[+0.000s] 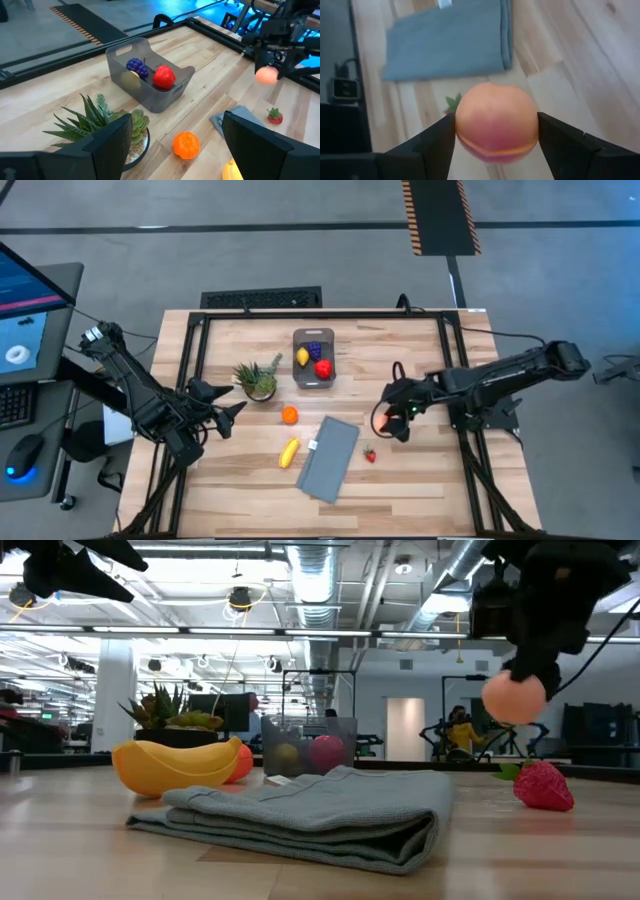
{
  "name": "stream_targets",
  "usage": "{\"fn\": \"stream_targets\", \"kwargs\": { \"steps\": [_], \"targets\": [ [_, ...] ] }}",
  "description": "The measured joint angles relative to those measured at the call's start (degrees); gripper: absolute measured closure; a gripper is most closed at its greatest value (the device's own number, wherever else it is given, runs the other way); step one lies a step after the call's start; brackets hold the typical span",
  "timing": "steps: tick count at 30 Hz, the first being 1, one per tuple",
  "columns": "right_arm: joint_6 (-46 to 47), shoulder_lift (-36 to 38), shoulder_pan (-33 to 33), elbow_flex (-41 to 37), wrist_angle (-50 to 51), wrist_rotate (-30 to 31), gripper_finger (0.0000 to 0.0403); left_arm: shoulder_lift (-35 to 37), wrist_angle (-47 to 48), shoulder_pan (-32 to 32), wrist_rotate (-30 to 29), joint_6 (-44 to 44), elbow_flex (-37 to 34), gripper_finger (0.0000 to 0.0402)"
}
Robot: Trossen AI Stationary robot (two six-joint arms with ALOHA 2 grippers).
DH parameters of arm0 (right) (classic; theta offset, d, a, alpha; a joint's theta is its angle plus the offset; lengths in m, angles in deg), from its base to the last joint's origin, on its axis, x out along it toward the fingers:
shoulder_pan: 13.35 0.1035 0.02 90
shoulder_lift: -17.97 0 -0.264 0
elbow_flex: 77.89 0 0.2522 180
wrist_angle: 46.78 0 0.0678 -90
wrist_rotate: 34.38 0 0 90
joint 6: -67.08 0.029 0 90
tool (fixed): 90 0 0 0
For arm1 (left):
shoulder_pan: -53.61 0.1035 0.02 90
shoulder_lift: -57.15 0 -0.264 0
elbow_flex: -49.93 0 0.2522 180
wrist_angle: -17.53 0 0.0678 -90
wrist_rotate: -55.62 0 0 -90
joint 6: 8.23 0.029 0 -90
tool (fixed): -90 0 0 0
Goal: Pick and placing Produce into tupperware
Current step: Put the pink peach into the black bin
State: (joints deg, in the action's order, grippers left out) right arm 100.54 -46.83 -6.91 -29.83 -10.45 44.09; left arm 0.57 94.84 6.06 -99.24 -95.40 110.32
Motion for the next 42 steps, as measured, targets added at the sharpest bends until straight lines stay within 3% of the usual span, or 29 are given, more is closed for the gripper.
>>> {"fn": "stream_targets", "kwargs": {
  "steps": [22,42],
  "targets": [
    [-2.0,4.1,-1.7,0.0,-13.7,2.6,0.0121,0.0,0.0,0.0,0.0,-0.1,0.0,0.0107],
    [-6.6,2.0,-13.0,0.0,-34.4,4.2,0.0121,0.0,-0.1,0.0,0.0,-0.1,0.0,0.0107]
  ]
}}
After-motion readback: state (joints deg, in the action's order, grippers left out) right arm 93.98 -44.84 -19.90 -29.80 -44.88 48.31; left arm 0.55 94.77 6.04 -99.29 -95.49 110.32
